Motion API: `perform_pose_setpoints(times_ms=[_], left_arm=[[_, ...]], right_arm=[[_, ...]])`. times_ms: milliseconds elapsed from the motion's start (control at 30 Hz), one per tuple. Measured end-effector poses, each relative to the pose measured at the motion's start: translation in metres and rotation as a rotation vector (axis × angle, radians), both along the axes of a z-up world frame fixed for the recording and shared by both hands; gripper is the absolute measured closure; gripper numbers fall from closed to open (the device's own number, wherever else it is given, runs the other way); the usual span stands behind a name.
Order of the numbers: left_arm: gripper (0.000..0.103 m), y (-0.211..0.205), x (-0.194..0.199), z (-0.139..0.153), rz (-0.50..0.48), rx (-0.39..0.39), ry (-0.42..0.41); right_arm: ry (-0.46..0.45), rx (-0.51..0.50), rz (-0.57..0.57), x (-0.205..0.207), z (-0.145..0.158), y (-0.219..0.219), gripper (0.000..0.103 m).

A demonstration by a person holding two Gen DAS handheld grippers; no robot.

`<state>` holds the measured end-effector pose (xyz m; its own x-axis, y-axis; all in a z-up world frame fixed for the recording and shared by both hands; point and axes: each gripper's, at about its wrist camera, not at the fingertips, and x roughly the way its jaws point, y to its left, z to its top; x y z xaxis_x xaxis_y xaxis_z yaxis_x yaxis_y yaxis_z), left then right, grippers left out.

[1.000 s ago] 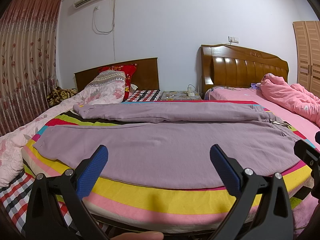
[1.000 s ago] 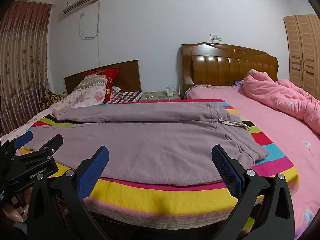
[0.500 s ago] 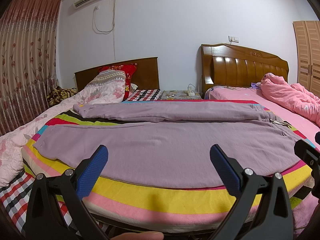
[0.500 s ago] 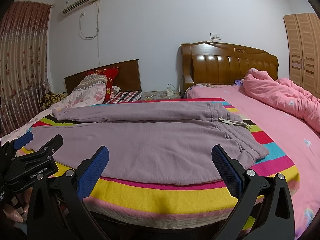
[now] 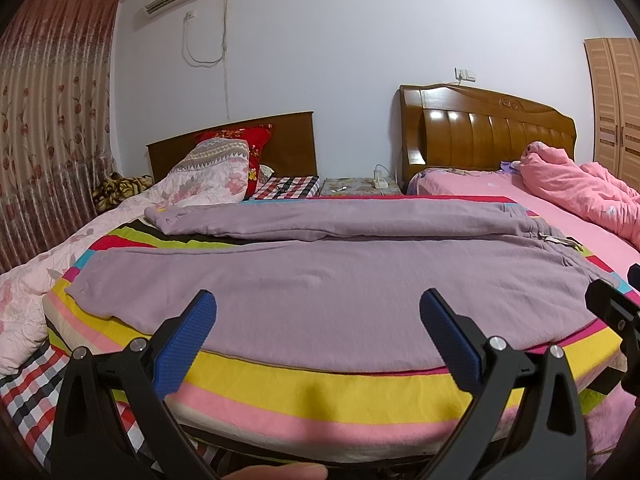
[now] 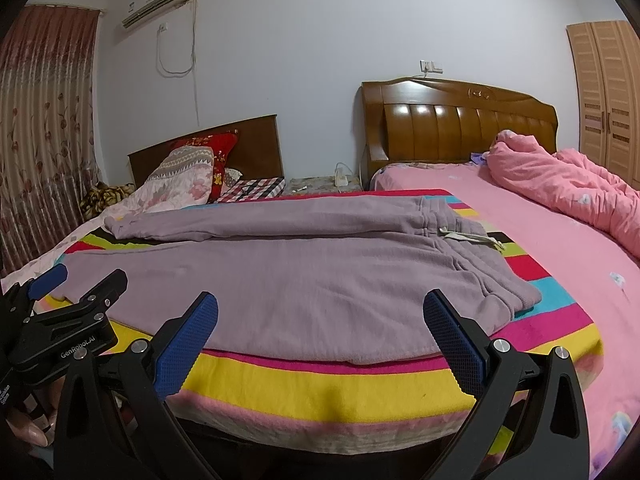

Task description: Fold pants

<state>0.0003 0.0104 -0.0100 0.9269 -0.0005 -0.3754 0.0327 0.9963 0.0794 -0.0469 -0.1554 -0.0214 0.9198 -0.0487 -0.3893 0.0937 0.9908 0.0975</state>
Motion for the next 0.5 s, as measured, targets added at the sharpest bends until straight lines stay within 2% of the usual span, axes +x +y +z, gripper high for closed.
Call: perform_pose_setpoints(times_ms=[333, 433, 500], left_arm=[[0.001, 0.0, 0.0, 0.001, 0.007, 0.008, 0.006], [0.001, 0.002, 0.002, 0.005, 0.027, 0.054, -0.005], [0.001, 0.001, 0.011, 0.009, 0.009, 0.129, -0.005]], right_arm=[[0.021, 0.011, -0.013, 0.004, 0.003, -0.007, 0.004], [0.042, 0.014, -0.007, 0.01, 0.004, -0.014, 0.004], [0.072, 0.025, 0.017, 0.021, 0.006, -0.023, 0.004]])
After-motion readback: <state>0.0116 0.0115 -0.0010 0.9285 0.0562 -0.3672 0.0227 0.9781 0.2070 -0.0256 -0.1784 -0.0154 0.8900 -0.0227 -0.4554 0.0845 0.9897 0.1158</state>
